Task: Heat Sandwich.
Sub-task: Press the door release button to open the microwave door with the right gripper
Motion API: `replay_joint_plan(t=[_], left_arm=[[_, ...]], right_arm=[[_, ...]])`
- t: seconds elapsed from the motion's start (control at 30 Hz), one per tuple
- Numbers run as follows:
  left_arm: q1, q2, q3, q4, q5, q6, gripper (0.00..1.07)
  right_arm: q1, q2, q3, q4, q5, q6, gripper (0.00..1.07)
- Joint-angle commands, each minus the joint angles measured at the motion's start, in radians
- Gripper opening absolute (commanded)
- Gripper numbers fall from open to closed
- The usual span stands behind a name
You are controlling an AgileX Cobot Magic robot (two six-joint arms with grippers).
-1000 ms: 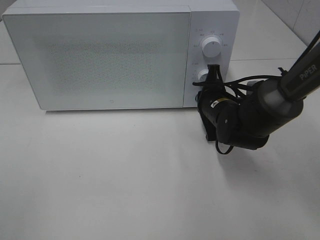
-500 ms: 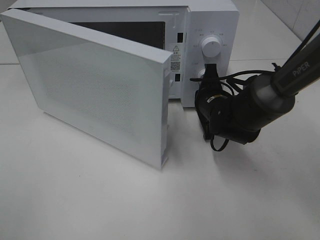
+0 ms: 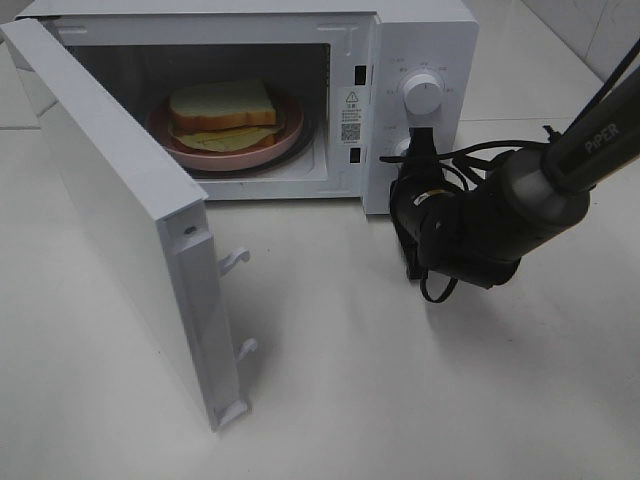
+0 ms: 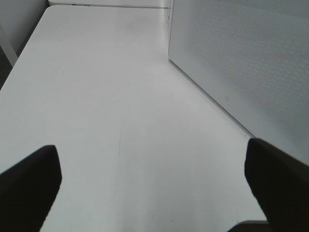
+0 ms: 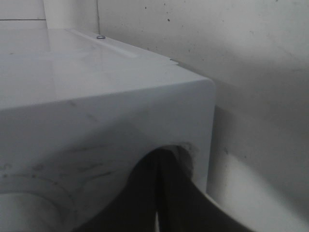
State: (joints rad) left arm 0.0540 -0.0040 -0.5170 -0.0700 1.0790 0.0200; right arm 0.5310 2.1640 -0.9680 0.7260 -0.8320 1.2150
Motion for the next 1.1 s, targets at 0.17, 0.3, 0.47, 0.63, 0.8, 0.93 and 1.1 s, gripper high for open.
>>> replay_joint_plan(t=[0.17, 0.3, 0.47, 0.63, 0.8, 0.93, 1.1], left_arm=[[0.000, -0.021, 0.002, 0.001, -0.008, -0.003, 0.98], [0.000, -0.021, 0.002, 0.001, -0.008, -0.003, 0.98], [0.000, -0.021, 0.002, 0.001, -0.008, -0.003, 0.98], [0.000, -0.021, 0.002, 0.001, -0.008, -0.003, 0.98], [0.000, -0.021, 0.002, 0.001, -0.008, -0.003, 0.98], [0.000, -0.021, 0.002, 0.001, -0.008, -0.003, 0.98], [0.000, -0.021, 0.002, 0.001, -0.008, -0.003, 0.98]], right_arm=[[-0.052, -0.030, -0.106, -0.120, -0.318, -0.015, 0.00], [-0.052, -0.050, -0.082, -0.118, -0.247, -0.014, 0.00], [-0.027, -0.064, -0.036, -0.103, -0.207, -0.010, 0.00], [-0.009, -0.076, -0.001, -0.086, -0.160, -0.009, 0.00], [0.019, -0.082, 0.030, -0.063, -0.053, -0.010, 0.00], [0.039, -0.096, 0.074, -0.045, -0.009, -0.012, 0.00], [0.041, -0.144, 0.131, -0.044, -0.007, -0.024, 0.00]])
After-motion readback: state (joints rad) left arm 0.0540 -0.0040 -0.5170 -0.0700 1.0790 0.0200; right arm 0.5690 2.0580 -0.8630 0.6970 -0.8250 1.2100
